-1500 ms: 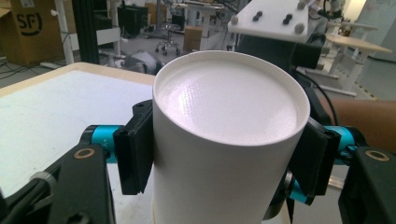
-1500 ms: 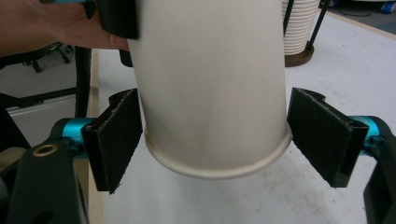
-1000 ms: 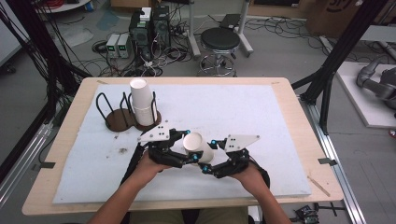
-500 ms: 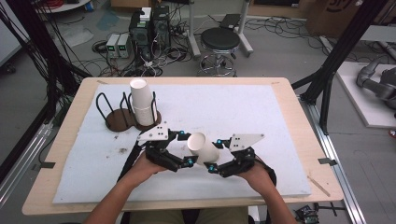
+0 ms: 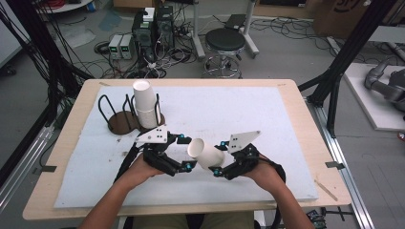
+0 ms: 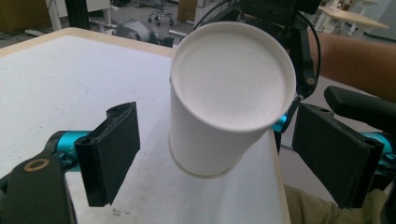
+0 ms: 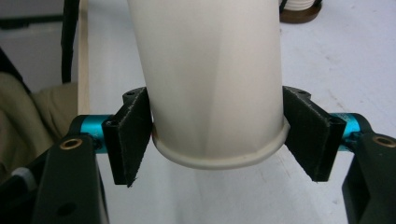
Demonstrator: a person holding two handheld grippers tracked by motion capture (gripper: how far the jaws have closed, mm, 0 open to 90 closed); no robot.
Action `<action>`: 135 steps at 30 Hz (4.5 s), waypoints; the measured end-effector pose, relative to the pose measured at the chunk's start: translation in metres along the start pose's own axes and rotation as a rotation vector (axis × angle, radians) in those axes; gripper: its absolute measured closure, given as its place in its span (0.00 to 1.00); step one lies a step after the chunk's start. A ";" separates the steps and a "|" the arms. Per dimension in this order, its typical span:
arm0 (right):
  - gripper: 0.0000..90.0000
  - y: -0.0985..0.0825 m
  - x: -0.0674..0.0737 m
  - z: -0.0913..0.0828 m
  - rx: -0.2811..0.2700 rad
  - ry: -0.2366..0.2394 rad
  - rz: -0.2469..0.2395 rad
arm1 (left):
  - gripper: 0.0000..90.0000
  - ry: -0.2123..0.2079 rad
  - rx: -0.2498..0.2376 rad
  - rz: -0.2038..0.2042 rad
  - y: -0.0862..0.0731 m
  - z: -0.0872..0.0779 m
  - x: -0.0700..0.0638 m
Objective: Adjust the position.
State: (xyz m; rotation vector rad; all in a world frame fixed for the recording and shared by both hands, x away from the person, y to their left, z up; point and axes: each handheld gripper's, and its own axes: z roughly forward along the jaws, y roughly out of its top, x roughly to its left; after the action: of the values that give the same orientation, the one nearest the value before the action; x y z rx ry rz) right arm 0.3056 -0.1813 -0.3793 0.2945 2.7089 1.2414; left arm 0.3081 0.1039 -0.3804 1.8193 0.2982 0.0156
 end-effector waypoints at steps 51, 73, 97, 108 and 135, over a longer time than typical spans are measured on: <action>0.23 -0.005 0.003 -0.032 -0.205 -0.091 0.120 | 0.37 -0.016 0.028 0.004 -0.022 0.002 0.014; 0.22 -0.038 0.003 -0.027 -0.267 -0.074 0.238 | 0.37 -0.028 -0.151 0.037 -0.026 -0.006 0.015; 0.22 -0.026 0.010 -0.002 -0.285 0.078 0.208 | 0.38 -0.164 -0.186 0.051 -0.026 0.003 0.006; 0.29 -0.026 0.010 -0.002 -0.323 0.128 0.181 | 0.39 -0.184 -0.182 0.060 -0.026 0.005 0.006; 0.34 -0.026 0.003 -0.022 -0.220 0.019 0.126 | 0.19 -0.015 -0.063 0.044 -0.016 -0.008 0.006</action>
State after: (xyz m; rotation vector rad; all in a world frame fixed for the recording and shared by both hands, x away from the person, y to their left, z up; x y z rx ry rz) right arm 0.2950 -0.2131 -0.3854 0.4319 2.5721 1.5685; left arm 0.3098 0.1170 -0.3948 1.7624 0.2444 0.0419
